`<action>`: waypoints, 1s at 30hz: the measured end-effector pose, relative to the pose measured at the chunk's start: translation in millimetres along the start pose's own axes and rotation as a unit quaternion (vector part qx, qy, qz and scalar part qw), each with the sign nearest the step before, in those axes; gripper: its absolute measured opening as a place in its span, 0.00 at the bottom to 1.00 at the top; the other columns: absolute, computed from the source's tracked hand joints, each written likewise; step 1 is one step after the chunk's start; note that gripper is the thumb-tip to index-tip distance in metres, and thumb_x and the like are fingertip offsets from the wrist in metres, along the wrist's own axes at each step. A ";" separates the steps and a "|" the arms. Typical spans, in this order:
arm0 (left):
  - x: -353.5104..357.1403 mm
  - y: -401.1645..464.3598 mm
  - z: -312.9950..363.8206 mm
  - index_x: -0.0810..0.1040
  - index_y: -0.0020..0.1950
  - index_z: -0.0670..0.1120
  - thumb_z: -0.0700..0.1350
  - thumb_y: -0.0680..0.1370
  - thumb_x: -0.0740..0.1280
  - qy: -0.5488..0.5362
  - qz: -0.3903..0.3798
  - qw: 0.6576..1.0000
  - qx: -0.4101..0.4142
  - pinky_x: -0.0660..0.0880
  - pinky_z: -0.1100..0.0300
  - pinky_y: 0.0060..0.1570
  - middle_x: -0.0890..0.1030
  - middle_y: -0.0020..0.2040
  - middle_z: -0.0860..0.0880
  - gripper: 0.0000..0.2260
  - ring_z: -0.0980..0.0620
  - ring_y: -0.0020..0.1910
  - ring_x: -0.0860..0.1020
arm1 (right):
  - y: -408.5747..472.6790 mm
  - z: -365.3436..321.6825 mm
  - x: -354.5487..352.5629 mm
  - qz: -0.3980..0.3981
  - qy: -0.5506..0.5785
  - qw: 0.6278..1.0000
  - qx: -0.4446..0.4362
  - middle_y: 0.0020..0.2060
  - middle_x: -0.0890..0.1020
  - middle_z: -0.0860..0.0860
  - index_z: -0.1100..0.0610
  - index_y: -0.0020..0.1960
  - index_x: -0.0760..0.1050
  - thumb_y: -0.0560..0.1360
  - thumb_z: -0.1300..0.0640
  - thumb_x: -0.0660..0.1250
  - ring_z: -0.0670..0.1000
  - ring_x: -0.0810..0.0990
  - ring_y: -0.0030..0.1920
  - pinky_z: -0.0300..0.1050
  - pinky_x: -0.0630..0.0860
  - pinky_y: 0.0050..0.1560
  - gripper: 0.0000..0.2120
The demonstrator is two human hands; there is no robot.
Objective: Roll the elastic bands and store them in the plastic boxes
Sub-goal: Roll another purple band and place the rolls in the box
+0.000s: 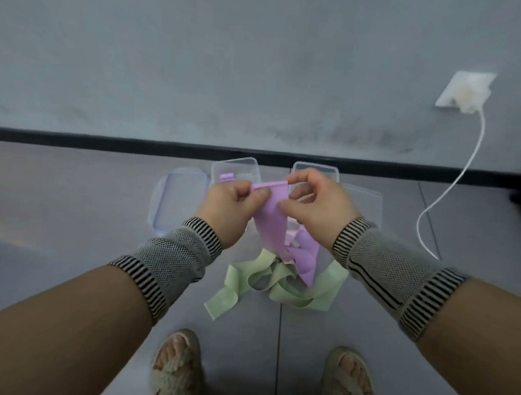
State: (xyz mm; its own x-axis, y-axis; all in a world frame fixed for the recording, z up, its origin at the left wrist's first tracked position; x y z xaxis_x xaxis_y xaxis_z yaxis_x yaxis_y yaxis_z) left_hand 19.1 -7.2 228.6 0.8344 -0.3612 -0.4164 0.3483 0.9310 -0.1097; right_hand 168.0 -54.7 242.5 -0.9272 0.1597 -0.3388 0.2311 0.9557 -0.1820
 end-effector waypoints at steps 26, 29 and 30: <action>-24.2 -121.1 75.6 0.78 0.43 0.44 0.36 0.76 0.66 -0.190 0.066 0.979 0.025 0.77 0.53 0.49 0.80 0.37 0.46 0.05 0.51 0.39 0.78 | -122.8 -69.1 -17.2 0.053 0.129 0.986 -0.090 0.36 0.82 0.48 0.52 0.40 0.78 0.71 0.63 0.71 0.46 0.80 0.40 0.45 0.80 0.49 0.07; -20.1 -113.0 76.7 0.77 0.44 0.41 0.36 0.76 0.65 -0.213 0.066 0.975 0.011 0.79 0.53 0.47 0.81 0.40 0.45 0.03 0.51 0.39 0.78 | -114.9 -66.5 -16.4 0.044 0.121 0.988 -0.084 0.37 0.82 0.48 0.52 0.42 0.78 0.71 0.64 0.71 0.46 0.80 0.41 0.44 0.80 0.49 0.08; -19.3 -110.7 77.6 0.77 0.44 0.40 0.35 0.76 0.65 -0.219 0.065 0.973 0.013 0.79 0.54 0.47 0.81 0.40 0.46 0.03 0.51 0.39 0.78 | -112.8 -66.8 -16.3 0.050 0.112 0.989 -0.086 0.36 0.82 0.48 0.53 0.41 0.78 0.71 0.64 0.71 0.46 0.80 0.40 0.45 0.80 0.48 0.07</action>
State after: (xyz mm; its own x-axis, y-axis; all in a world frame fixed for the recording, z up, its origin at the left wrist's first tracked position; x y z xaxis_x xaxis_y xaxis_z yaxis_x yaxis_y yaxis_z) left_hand -2.4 -107.4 318.8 0.9721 -0.2346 0.0006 0.2342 0.9706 -0.0561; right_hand 137.3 -148.6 330.3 -0.9489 0.2873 -0.1302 0.2887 0.9574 0.0085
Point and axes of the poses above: each hand's wrist, its own y-axis towards the middle knuckle, its own x-axis out of the palm, z = x × y, the point moved 2 cm from there along y, towards the middle knuckle
